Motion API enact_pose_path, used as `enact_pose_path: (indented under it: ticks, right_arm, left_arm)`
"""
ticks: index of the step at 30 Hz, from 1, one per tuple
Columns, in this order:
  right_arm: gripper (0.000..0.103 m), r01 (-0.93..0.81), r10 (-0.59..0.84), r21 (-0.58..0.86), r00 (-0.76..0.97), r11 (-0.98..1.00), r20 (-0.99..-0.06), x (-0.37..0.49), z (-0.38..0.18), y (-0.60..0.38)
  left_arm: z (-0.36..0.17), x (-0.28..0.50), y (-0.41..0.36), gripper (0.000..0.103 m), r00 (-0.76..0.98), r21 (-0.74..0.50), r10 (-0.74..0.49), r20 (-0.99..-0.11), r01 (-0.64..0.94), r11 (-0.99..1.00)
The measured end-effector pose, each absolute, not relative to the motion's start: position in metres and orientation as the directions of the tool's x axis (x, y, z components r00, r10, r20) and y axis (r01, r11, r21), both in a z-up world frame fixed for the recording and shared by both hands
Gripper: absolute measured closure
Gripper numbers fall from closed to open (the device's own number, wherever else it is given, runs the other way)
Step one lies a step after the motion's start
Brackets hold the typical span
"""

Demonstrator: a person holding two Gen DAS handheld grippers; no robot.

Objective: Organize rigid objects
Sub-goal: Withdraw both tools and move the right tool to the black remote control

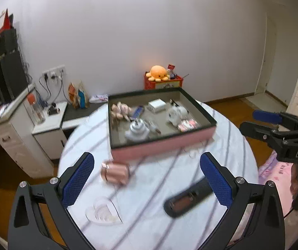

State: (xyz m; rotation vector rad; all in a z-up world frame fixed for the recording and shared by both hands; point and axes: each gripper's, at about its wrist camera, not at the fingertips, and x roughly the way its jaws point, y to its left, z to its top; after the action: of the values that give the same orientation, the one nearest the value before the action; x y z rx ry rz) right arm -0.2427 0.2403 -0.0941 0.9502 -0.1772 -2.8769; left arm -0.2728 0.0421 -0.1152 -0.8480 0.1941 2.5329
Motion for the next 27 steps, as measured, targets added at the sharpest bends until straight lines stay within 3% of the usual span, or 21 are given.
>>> enact_pose_path:
  ticks: [9, 27]
  right_arm:
    - [0.021, -0.009, -0.107, 0.196, -0.813, -0.981, -0.572, -0.201, -0.120, 0.224]
    - [0.020, -0.076, -0.090, 0.192, -0.679, -0.979, -0.729, -0.199, -0.208, 0.194]
  left_arm:
    - [-0.136, -0.237, 0.021, 0.000, -0.775, -0.008, 0.300, -0.556, -0.356, -0.934]
    - [-0.211, -0.245, -0.007, 0.000, -0.635, 0.002, 0.254, -0.730, -0.373, -0.928]
